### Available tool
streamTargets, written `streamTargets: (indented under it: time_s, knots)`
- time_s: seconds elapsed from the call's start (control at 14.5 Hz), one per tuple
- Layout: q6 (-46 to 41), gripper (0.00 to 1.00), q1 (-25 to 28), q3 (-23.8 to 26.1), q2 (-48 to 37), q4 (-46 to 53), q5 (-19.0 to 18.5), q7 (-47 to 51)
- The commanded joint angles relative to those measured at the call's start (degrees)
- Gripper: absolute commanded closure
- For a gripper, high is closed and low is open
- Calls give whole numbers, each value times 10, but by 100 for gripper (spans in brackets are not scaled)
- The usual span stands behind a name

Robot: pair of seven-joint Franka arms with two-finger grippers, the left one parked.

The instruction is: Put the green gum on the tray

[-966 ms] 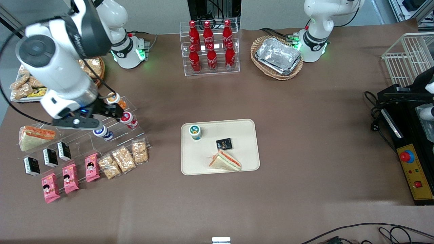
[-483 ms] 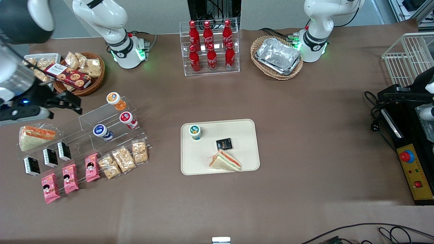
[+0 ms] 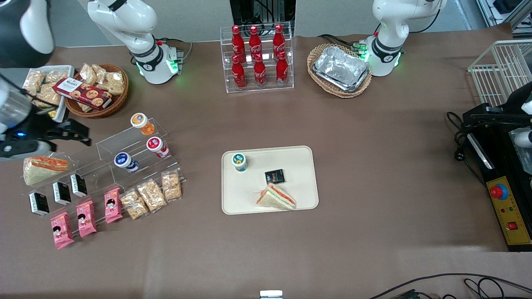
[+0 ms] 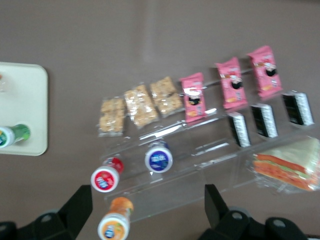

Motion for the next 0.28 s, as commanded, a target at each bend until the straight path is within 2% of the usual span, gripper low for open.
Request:
streamTargets:
  time_s: [0.0, 0.21]
  knots:
    - [-17, 0, 56, -94, -13, 14, -6, -37]
    - [-17, 0, 90, -155, -16, 15, -4, -42]
